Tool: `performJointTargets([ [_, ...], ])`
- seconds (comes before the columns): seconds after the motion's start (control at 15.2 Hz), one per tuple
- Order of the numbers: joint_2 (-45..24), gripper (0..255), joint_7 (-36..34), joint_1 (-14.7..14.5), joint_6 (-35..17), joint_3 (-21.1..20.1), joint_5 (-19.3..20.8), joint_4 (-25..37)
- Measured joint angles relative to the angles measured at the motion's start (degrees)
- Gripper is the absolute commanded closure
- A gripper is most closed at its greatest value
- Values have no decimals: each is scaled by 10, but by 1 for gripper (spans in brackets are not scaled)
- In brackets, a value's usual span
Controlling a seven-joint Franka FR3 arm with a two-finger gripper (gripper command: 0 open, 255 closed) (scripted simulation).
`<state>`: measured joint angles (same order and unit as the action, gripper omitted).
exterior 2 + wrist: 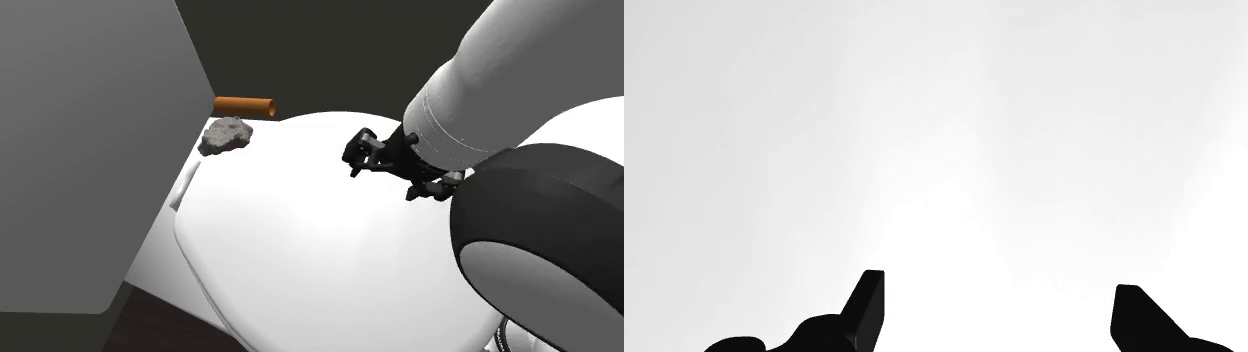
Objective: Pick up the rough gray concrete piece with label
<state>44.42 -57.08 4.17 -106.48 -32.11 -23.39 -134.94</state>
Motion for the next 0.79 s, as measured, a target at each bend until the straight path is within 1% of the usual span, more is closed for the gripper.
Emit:
performJointTargets([
  [0.2,-27,0,-84,27,-25,-55,-13,35],
  [0.4,-68,0,-171,69,-49,-117,-10,89],
  [0.59,-107,0,-256,121,-69,-182,2,143],
  [0.79,-148,0,-346,187,-88,-263,26,200],
])
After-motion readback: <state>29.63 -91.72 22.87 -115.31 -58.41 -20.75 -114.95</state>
